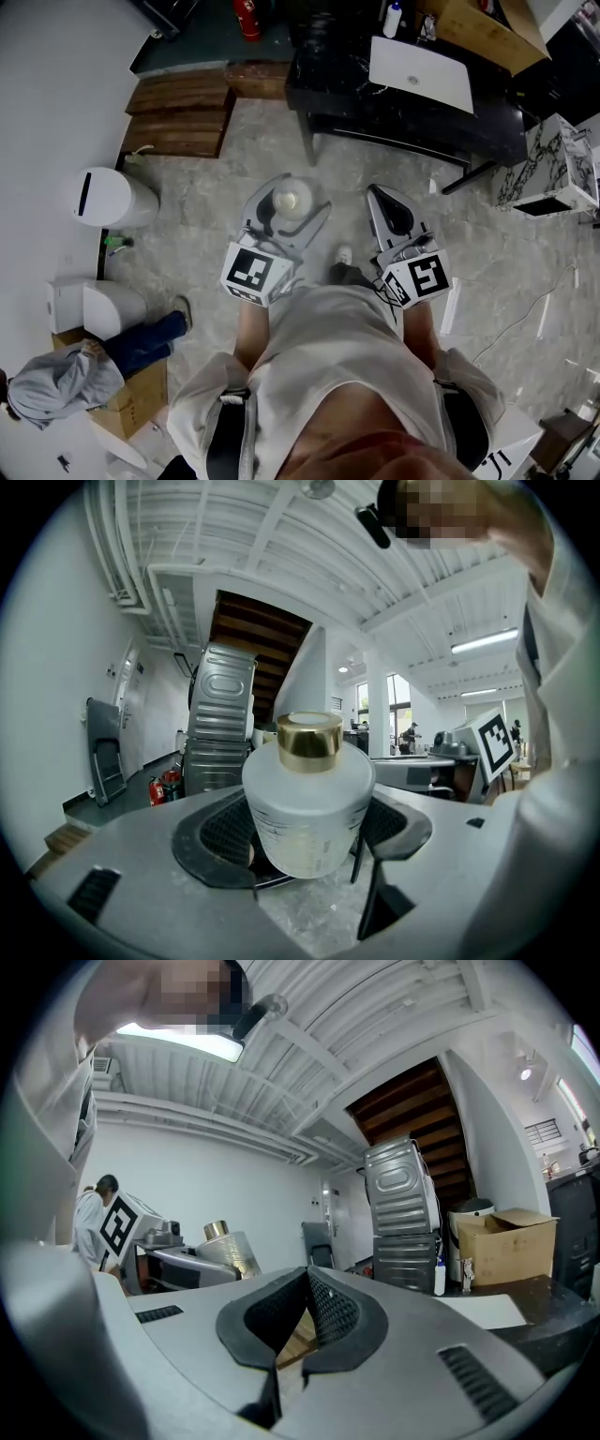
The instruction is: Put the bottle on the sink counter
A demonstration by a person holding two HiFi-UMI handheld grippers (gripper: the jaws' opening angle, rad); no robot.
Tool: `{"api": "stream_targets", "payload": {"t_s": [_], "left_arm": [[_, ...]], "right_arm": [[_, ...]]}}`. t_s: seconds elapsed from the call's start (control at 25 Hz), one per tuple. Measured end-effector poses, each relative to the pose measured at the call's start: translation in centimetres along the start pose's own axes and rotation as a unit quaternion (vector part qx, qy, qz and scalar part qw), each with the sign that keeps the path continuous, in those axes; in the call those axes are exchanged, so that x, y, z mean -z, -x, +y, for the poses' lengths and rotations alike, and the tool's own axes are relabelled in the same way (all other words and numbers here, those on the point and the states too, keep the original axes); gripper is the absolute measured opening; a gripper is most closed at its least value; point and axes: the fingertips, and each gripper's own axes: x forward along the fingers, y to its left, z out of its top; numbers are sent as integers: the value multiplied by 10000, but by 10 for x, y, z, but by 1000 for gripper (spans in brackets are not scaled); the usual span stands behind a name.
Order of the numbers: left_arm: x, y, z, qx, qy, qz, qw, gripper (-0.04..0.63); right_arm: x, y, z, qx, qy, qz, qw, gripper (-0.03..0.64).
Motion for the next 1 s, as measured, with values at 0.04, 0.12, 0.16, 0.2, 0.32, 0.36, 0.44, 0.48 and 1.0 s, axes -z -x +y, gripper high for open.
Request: {"api": "stream_targets", "payload": {"t_s": [0.04, 0.12, 0.16, 0.2, 0.32, 0.36, 0.44, 0.48, 1.0], "left_arm": [[0, -7, 1, -13, 10, 18, 10000, 328], [0, -20, 3, -45, 33, 79, 10000, 328], [0, -26, 4, -65, 35, 92, 9999, 328], [-2, -32, 5, -83, 34, 80, 9999, 328], [-6, -49, 8, -131, 39, 44, 9999, 328], [-7, -55, 9, -152, 31, 37, 9999, 328], [-11, -65, 10, -206, -15, 3, 9998, 328], [-12, -70, 11, -235, -28, -3, 9997, 328], [-11, -109, 33, -378, 1, 85, 9992, 328]], "right_arm": [[-1, -3, -8, -9, 0, 1, 10000, -3], [-3, -9, -22, -29, -1, 1, 10000, -3], [-3, -11, -29, -40, -6, 0, 10000, -3], [-3, -13, -35, -52, -14, -2, 10000, -3], [-3, -18, -52, -84, -24, -7, 10000, -3], [-2, -20, -58, -91, -24, -3, 10000, -3], [-1, -24, -69, -112, -27, 16, 9999, -3], [-1, -26, -74, -128, -31, 25, 9999, -3], [2, -55, -111, -198, -105, 29, 9997, -3]]}}
